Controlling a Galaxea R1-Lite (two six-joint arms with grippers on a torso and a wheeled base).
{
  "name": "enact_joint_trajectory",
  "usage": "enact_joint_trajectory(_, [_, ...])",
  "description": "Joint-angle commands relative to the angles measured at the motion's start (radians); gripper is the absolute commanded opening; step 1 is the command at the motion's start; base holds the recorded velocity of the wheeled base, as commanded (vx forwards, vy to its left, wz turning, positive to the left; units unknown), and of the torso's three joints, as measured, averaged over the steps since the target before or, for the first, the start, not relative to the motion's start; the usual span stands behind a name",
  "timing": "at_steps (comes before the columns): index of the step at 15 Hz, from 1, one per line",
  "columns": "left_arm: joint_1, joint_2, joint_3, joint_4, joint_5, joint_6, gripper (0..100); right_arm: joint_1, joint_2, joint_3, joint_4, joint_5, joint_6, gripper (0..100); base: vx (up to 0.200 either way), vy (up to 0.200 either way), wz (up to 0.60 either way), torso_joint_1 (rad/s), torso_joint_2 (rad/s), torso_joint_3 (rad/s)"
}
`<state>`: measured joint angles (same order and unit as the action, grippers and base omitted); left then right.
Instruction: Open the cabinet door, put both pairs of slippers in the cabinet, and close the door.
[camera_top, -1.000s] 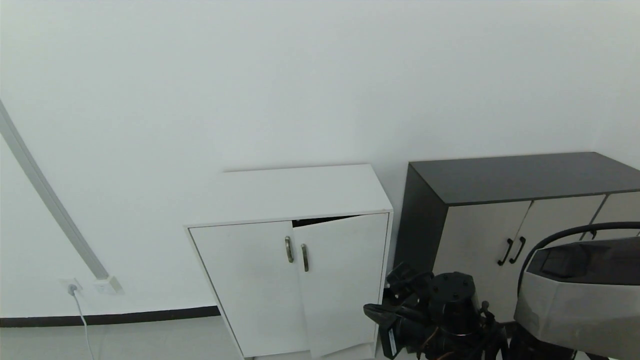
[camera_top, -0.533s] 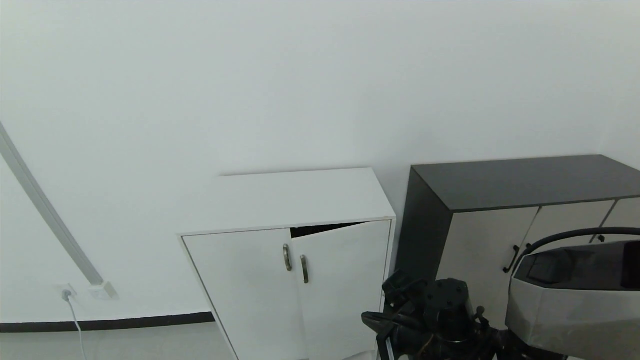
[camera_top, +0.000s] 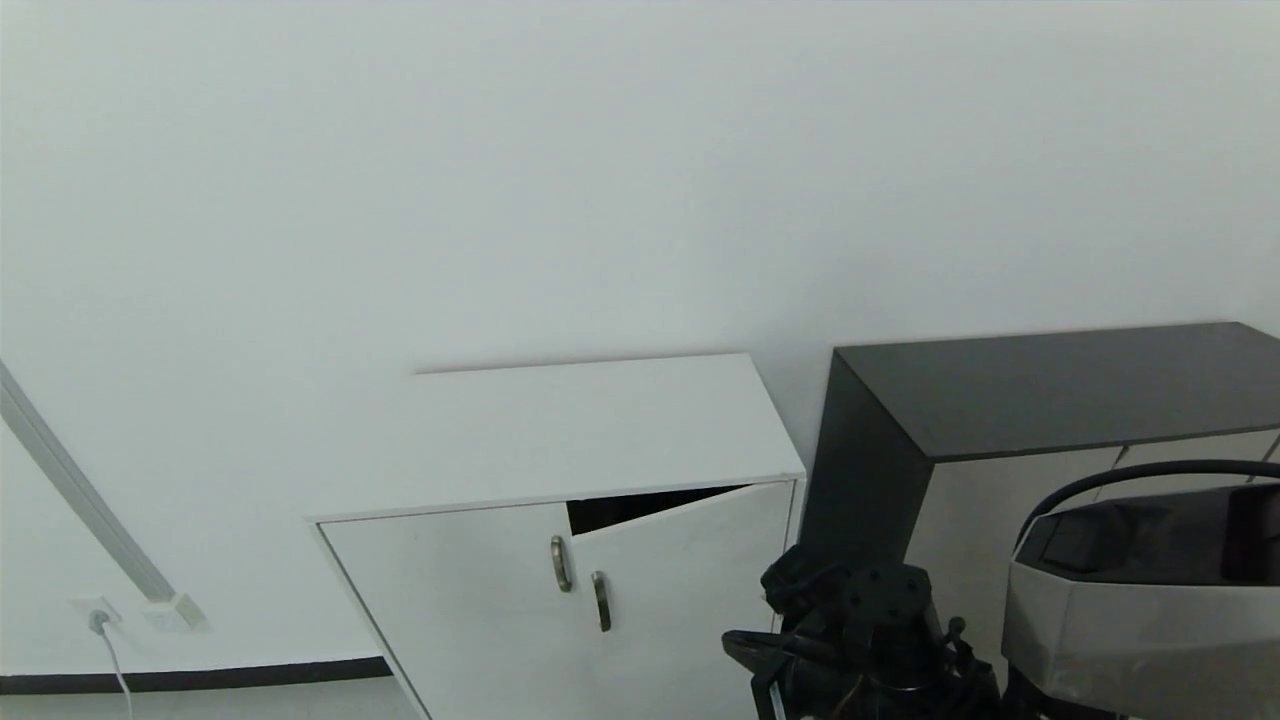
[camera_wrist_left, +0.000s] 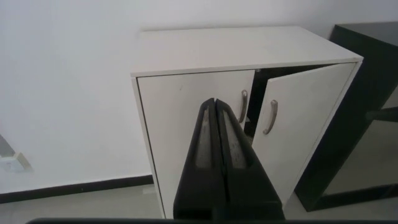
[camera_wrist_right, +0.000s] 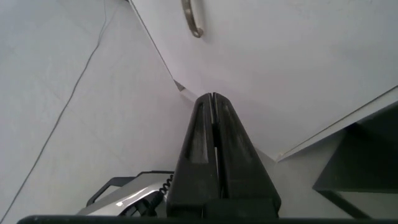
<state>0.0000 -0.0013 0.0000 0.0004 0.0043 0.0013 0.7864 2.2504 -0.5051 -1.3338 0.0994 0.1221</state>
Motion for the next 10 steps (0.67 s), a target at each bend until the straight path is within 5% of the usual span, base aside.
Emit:
enact_joint_trajectory(1, [0.0,0.001,0.0,0.0,0.0,0.0,0,0.001,0.018,-0.006,-0.001,0.0,0.001,0,0.0,0.0,0.0,0.0,0.0,0.0])
enact_joint_trajectory(10, [0.0,0.001,0.0,0.0,0.0,0.0,0,-0.018,0.152,-0.199,0.041,-0.03,0.013,0,0.0,0.0,0.0,0.0,0.0,0.0])
